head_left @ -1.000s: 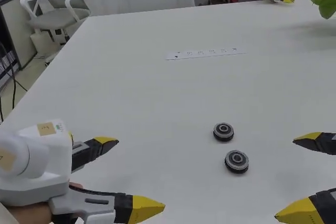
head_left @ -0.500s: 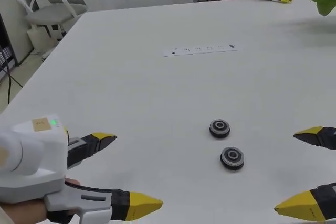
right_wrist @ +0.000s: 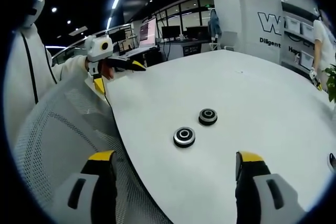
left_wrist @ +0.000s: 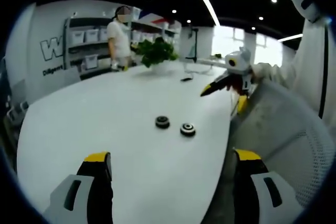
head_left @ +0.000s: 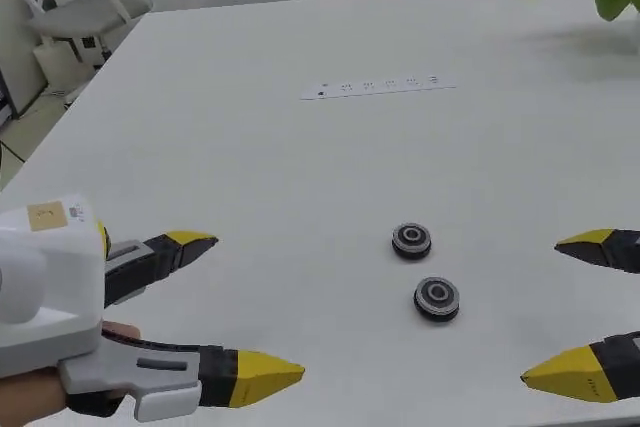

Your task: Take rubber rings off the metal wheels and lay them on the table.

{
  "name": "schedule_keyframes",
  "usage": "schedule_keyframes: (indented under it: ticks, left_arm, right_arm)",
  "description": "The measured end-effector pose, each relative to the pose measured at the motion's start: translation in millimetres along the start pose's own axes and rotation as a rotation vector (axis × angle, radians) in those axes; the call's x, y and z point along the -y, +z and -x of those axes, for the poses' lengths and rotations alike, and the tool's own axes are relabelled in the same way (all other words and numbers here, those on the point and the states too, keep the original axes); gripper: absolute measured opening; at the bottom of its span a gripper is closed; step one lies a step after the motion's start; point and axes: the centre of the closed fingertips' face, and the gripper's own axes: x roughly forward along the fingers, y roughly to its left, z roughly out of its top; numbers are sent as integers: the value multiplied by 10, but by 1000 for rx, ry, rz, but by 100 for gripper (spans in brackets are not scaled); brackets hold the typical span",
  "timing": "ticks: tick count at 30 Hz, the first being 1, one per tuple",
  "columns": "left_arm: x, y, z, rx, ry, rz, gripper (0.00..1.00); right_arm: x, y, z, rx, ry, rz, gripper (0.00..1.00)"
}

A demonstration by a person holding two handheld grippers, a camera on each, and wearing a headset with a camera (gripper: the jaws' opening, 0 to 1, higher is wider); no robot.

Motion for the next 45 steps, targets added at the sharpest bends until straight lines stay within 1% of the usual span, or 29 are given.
schedule_keyframes:
  ticks: [2,7,10,14,17,18,19,20,22,24,27,28,29,30,31,32,33,35,37,40,42,43,45]
  left_arm:
    - [1,75,8,9,-4,-13,97]
    - [4,356,11,47,-24,-46,97]
    - [9,458,-22,53,-43,-51,96]
    - [6,563,-95,50,-56,-86,96]
    - [33,670,-162,66,-81,-101,96]
    - [61,709,-194,69,-102,-108,96]
    - [69,727,-215,66,-110,-114,95]
    - [68,757,-249,59,-115,-133,95]
    - [62,820,-303,59,-128,-161,95]
    - [52,874,-354,57,-152,-169,95]
    - [23,936,-409,55,-161,-172,95]
    - [15,989,-452,57,-174,-185,95]
    - [13,1018,-476,60,-181,-189,95]
    - [21,1058,-521,68,-204,-195,95]
    - [22,1068,-557,65,-218,-192,95]
    - [10,1064,-595,54,-224,-190,95]
    - [-10,1054,-654,39,-226,-192,94]
    - [-29,1046,-726,31,-228,-205,95]
    - [-56,1027,-815,16,-232,-204,94]
    - [-64,998,-899,7,-242,-191,93]
    - [-56,962,-959,-1,-242,-197,92]
    - [-47,947,-980,-1,-240,-200,92]
    - [5,919,-1030,18,-246,-200,91]
  right_arm:
    - [25,27,14,3,-4,3,89]
    - [53,142,55,22,-4,16,87]
    - [97,186,72,20,-6,32,87]
    - [161,246,115,24,-17,43,86]
    - [194,324,144,38,-25,52,86]
    - [198,347,143,41,-23,53,85]
    - [199,368,143,43,-19,53,85]
    - [202,407,135,47,-14,53,85]
    - [209,491,110,58,-8,62,85]
    - [190,566,65,60,13,66,85]
    - [158,638,19,56,37,91,84]
    - [157,703,-14,60,46,102,84]
    - [164,735,-30,64,49,105,83]
    - [178,787,-62,70,54,108,83]
    - [187,824,-85,75,60,109,82]
    - [208,875,-124,80,65,109,82]
    - [224,905,-151,80,67,107,82]
    - [246,963,-209,85,70,109,82]
    - [253,1028,-282,103,76,111,81]
    - [246,1013,-370,107,85,112,79]
    - [247,974,-418,107,83,127,77]
    - [235,952,-429,107,89,135,77]
    - [192,893,-458,103,107,167,76]
